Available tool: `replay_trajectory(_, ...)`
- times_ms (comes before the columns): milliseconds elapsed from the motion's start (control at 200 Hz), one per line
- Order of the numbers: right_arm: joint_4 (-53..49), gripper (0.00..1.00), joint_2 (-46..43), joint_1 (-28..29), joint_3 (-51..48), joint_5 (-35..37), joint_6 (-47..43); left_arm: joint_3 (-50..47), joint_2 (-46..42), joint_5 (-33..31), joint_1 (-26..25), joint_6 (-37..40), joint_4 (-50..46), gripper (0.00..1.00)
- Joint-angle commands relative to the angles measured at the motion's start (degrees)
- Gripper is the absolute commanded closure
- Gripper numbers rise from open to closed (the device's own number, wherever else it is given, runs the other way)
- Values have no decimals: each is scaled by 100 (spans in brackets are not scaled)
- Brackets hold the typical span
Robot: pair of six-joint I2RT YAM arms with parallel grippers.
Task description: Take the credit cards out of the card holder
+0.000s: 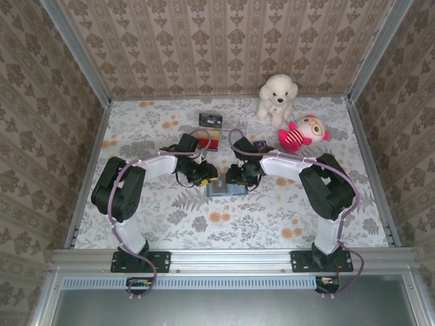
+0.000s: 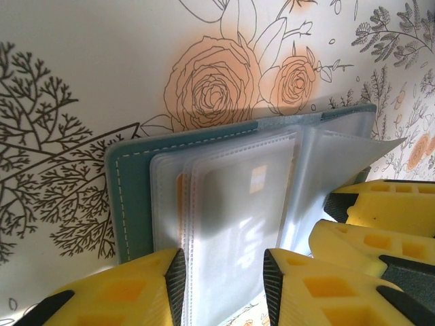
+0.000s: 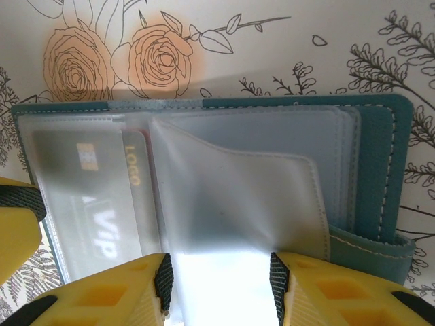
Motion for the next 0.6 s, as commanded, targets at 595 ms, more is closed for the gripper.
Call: replay_trajectory(595, -286, 56, 236, 28, 103, 208, 69, -27, 185, 243, 20, 9, -34, 62)
